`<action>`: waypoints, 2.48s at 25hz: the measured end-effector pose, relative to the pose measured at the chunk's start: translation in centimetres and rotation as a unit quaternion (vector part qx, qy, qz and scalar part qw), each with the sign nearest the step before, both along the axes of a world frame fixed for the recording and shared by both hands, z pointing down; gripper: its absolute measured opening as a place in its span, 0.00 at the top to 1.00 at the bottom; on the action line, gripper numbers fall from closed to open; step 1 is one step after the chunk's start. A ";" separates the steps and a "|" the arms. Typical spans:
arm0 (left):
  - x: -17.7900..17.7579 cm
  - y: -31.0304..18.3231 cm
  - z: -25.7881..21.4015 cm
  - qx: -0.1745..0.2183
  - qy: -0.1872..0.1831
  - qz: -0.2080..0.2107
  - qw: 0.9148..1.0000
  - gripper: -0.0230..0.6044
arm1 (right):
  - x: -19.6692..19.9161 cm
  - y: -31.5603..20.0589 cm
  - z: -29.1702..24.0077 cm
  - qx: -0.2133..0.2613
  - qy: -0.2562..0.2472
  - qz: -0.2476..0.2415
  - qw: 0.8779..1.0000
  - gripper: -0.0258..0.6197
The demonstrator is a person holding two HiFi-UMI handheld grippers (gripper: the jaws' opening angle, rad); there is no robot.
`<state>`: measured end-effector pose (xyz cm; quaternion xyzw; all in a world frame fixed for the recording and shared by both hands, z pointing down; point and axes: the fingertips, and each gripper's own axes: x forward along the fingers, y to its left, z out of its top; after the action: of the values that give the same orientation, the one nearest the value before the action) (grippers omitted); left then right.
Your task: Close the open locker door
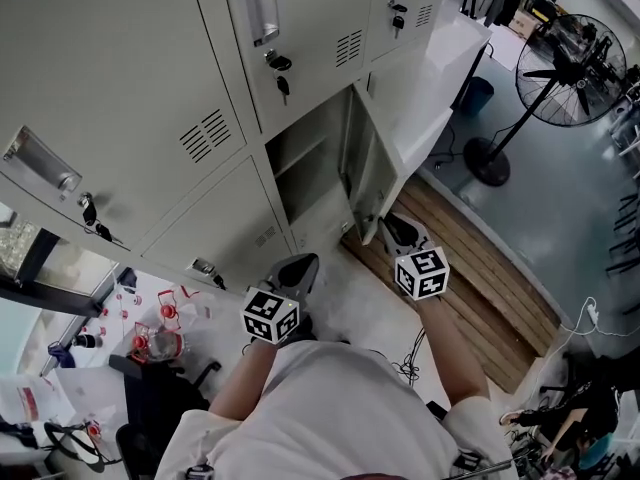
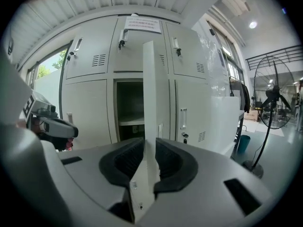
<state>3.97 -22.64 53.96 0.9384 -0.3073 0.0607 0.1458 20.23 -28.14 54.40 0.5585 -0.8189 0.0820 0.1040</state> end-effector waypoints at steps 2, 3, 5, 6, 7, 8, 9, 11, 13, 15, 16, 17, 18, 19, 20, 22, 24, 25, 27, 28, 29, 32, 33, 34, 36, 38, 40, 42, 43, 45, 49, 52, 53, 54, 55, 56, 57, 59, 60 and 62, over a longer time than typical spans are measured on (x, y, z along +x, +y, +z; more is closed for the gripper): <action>-0.3 0.1 0.0 0.000 0.000 -0.004 1.000 0.94 | -0.7 0.1 -0.1 0.000 0.000 -0.010 1.000 0.84; -0.5 0.1 0.1 0.000 0.000 -0.005 1.000 0.94 | -1.0 0.1 -0.1 0.001 -0.001 -0.014 1.000 0.84; -0.8 0.2 0.1 -0.001 -0.001 -0.009 1.000 0.94 | -1.6 0.1 -0.1 0.002 -0.002 -0.022 1.000 0.84; -0.9 0.2 0.1 -0.001 -0.001 -0.010 1.000 0.94 | -1.8 0.1 -0.1 0.002 -0.003 -0.025 1.000 0.84; -1.1 0.2 0.2 -0.001 -0.001 -0.012 1.000 0.94 | -2.0 0.1 0.0 0.003 -0.003 -0.027 1.000 0.84; -1.2 0.3 0.2 -0.001 -0.002 -0.013 1.000 0.94 | -2.0 0.1 0.0 0.003 -0.004 -0.028 1.000 0.84; -1.4 0.3 0.2 -0.002 -0.002 -0.014 1.000 0.94 | -2.1 0.1 0.0 0.003 -0.004 -0.027 1.000 0.84; -1.6 0.3 0.3 -0.003 -0.002 -0.016 1.000 0.94 | -2.0 0.0 0.0 0.003 -0.004 -0.025 1.000 0.84; -1.7 0.4 0.3 -0.003 -0.002 -0.017 1.000 0.94 | -1.9 0.0 0.0 0.003 -0.003 -0.020 1.000 0.84; -1.8 0.5 0.3 -0.003 -0.003 -0.017 1.000 0.94 | -1.6 0.0 0.0 0.004 -0.006 -0.014 1.000 0.84; -1.9 0.5 0.4 -0.003 -0.003 -0.017 1.000 0.94 | -1.5 0.0 0.0 0.004 -0.008 -0.013 1.000 0.84; -2.0 0.5 0.4 -0.004 -0.003 -0.017 1.000 0.94 | -1.4 0.0 0.0 0.004 -0.009 -0.013 1.000 0.84; -2.0 0.5 0.4 -0.004 -0.004 -0.017 1.000 0.94 | -1.4 -0.1 0.0 0.003 -0.008 -0.014 1.000 0.84; -2.0 0.6 0.5 -0.005 -0.004 -0.018 1.000 0.94 | -1.5 -0.1 0.0 0.003 -0.006 -0.017 1.000 0.84; -2.1 0.6 0.5 -0.005 -0.004 -0.018 1.000 0.94 | -1.8 -0.1 0.0 0.002 -0.004 -0.022 1.000 0.84; -2.2 0.7 0.5 -0.005 -0.004 -0.019 1.000 0.94 | -2.5 -0.1 0.0 0.002 -0.002 -0.033 0.999 0.84; -2.3 0.8 0.5 -0.005 -0.004 -0.020 1.000 0.94 | -3.1 -0.1 0.0 0.003 -0.004 -0.041 0.999 0.85; -2.4 0.8 0.4 -0.005 -0.004 -0.021 1.000 0.94 | -3.4 -0.1 -0.1 0.003 -0.007 -0.045 0.999 0.85; -2.8 0.8 0.5 -0.005 -0.004 -0.025 1.000 0.94 | -4.0 -0.2 -0.1 0.003 -0.013 -0.052 0.999 0.85; -3.0 0.8 0.5 -0.005 -0.005 -0.028 1.000 0.94 | -4.3 -0.2 -0.1 0.003 -0.014 -0.055 0.998 0.85; -3.2 0.8 0.6 -0.006 -0.005 -0.030 1.000 0.94 | -4.7 -0.2 -0.1 0.004 -0.014 -0.059 0.998 0.85; -3.8 0.7 0.6 -0.007 -0.006 -0.037 0.999 0.94 | -5.8 -0.4 -0.1 0.004 -0.015 -0.073 0.997 0.85; -3.9 0.6 0.7 -0.007 -0.006 -0.039 0.999 0.94 | -6.2 -0.4 -0.1 0.004 -0.015 -0.080 0.997 0.85; -4.1 0.6 0.7 -0.007 -0.006 -0.041 0.999 0.94 | -6.7 -0.5 -0.1 0.004 -0.015 -0.087 0.996 0.85; -4.3 0.5 0.7 -0.006 -0.006 -0.043 0.999 0.94 | -7.5 -0.7 -0.1 0.004 -0.013 -0.101 0.995 0.85; -4.5 0.5 0.6 -0.006 -0.005 -0.046 0.999 0.94 | -8.4 -0.9 -0.1 0.003 -0.013 -0.114 0.993 0.86; -4.7 0.4 0.7 -0.006 -0.005 -0.049 0.999 0.94 | -9.2 -1.2 -0.1 0.001 -0.014 -0.128 0.992 0.86; -5.0 0.3 0.7 -0.007 -0.005 -0.053 0.999 0.94 | -10.1 -1.5 -0.2 0.001 -0.012 -0.139 0.990 0.86; -5.2 0.3 0.8 -0.008 -0.005 -0.055 0.998 0.94 | -10.6 -1.6 -0.2 0.000 -0.011 -0.143 0.990 0.86; -5.6 0.1 0.8 -0.008 -0.004 -0.059 0.998 0.94 | -11.3 -1.9 -0.2 0.000 -0.010 -0.149 0.989 0.86; -6.4 -0.3 0.8 -0.009 -0.002 -0.069 0.998 0.94 | -12.6 -2.4 -0.3 0.000 -0.011 -0.159 0.987 0.86; -6.8 -0.5 0.9 -0.011 -0.002 -0.073 0.997 0.94 | -13.4 -2.9 -0.2 -0.001 -0.009 -0.170 0.985 0.86; -6.9 -0.6 1.0 -0.011 -0.001 -0.073 0.997 0.94 | -13.7 -3.1 -0.1 -0.002 -0.009 -0.173 0.985 0.86; -6.9 -0.7 1.0 -0.011 -0.001 -0.074 0.997 0.94 | -13.8 -3.4 0.0 -0.004 -0.010 -0.173 0.985 0.86; -7.0 -0.8 1.0 -0.012 0.000 -0.075 0.997 0.94 | -13.8 -3.7 0.2 -0.008 -0.012 -0.172 0.985 0.86; -7.0 -0.8 1.0 -0.012 0.000 -0.076 0.997 0.94 | -13.8 -4.0 0.4 -0.012 -0.015 -0.169 0.986 0.86; -7.0 -0.9 1.1 -0.013 0.001 -0.076 0.997 0.94 | -13.8 -4.3 0.6 -0.016 -0.018 -0.166 0.986 0.86; -7.2 -1.1 1.1 -0.013 0.001 -0.078 0.997 0.94 | -13.9 -4.7 0.7 -0.019 -0.023 -0.164 0.986 0.86; -7.3 -1.2 1.1 -0.013 0.002 -0.079 0.997 0.94 | -14.0 -4.9 0.7 -0.020 -0.023 -0.165 0.986 0.86; -7.6 -1.5 1.1 -0.012 0.002 -0.081 0.997 0.94 | -14.4 -5.1 0.7 -0.018 -0.020 -0.168 0.985 0.86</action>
<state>-3.59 -24.15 55.06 0.9086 -0.3814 0.0502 0.1627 5.79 -33.29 55.09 0.4089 -0.9015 0.0897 0.1096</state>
